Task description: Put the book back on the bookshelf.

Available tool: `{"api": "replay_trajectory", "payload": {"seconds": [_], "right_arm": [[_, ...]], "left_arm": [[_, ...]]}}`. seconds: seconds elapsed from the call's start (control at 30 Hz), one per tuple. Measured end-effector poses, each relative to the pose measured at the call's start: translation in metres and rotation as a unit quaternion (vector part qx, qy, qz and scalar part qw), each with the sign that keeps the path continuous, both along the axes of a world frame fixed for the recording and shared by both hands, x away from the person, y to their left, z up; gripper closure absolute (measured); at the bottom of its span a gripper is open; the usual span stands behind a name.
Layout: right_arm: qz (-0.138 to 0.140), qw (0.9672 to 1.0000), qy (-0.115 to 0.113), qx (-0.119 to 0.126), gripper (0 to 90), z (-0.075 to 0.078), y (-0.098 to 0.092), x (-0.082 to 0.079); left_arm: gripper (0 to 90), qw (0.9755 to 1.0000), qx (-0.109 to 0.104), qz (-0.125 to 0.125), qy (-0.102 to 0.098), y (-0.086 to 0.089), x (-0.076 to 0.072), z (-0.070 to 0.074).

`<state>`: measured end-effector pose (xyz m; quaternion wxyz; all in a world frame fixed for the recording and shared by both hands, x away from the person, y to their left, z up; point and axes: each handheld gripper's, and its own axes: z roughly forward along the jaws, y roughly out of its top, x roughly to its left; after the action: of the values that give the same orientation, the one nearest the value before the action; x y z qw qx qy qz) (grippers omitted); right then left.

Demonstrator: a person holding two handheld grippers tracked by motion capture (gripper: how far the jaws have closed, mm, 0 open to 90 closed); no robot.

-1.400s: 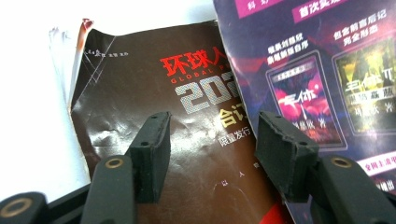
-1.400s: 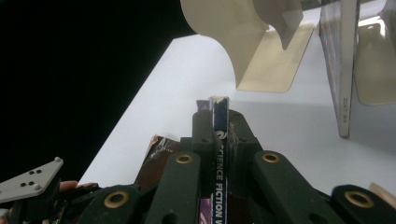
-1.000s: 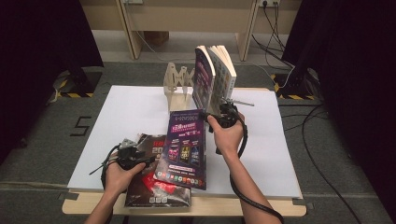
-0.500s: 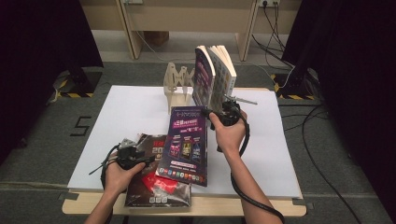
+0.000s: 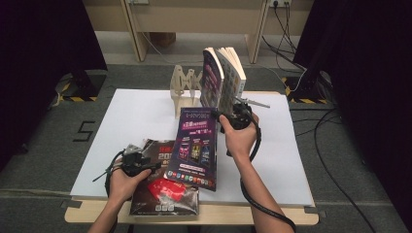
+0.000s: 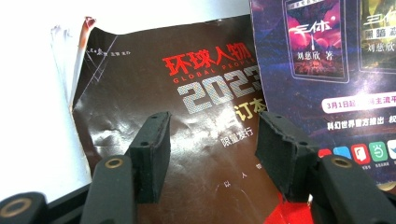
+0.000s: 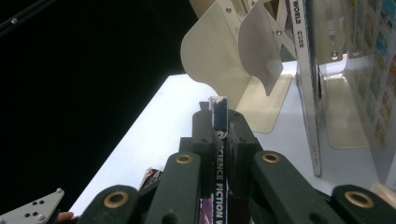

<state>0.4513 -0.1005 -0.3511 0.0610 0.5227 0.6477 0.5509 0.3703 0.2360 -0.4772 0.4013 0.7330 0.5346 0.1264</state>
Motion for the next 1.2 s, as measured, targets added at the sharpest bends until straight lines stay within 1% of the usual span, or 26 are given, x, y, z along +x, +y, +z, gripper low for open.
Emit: {"api": "replay_trajectory", "payload": {"seconds": [0.2,0.23,0.33,0.5,0.57,0.73,0.8,0.83,0.97,1.03,1.1,1.2], "right_arm": [[-0.006,0.9999,-0.009,-0.001,84.7,0.003,-0.001,0.0],[-0.006,1.0,-0.007,0.001,84.7,0.003,-0.001,0.0],[-0.008,0.9999,-0.012,-0.002,84.7,0.004,-0.002,0.001],[-0.011,0.9999,-0.01,0.004,84.7,0.005,-0.002,0.001],[-0.012,0.9998,-0.016,0.001,84.7,0.006,-0.002,0.002],[-0.015,0.9997,-0.018,0.005,84.6,0.01,-0.003,0.001],[-0.015,0.9996,-0.022,0.003,84.6,0.012,-0.004,0.002],[-0.015,0.9997,-0.019,0.007,84.7,0.013,-0.004,0.002],[-0.018,0.9994,-0.028,0.005,84.7,0.014,-0.005,0.002],[-0.018,0.9995,-0.025,0.007,84.6,0.015,-0.005,0.002],[-0.019,0.9994,-0.029,0.006,84.7,0.016,-0.005,0.003],[-0.019,0.9994,-0.028,0.009,84.7,0.017,-0.005,0.003]], "left_arm": [[44.2,1.0,0.001,-0.001,0.0,0.0,0.0,0.0],[44.2,1.0,0.001,-0.001,0.0,0.0,0.0,0.0],[44.2,1.0,0.0,0.0,0.0,0.0,0.0,0.0],[44.2,1.0,-0.002,0.0,0.0,0.0,0.0,0.0],[44.1,1.0,-0.003,0.002,0.0,0.0,0.0,0.0],[44.1,1.0,-0.001,0.001,0.0,0.0,0.0,0.0],[44.1,1.0,0.0,0.0,0.001,0.0,0.0,0.0],[44.1,1.0,0.0,-0.001,0.001,0.0,0.0,0.0],[44.0,1.0,0.0,0.0,0.0,0.0,0.0,0.0],[44.1,1.0,0.0,0.0,0.0,0.0,0.0,0.0],[44.0,1.0,0.0,0.0,0.001,0.0,0.0,0.0],[44.0,1.0,0.0,0.0,0.001,0.0,0.0,0.0]]}}
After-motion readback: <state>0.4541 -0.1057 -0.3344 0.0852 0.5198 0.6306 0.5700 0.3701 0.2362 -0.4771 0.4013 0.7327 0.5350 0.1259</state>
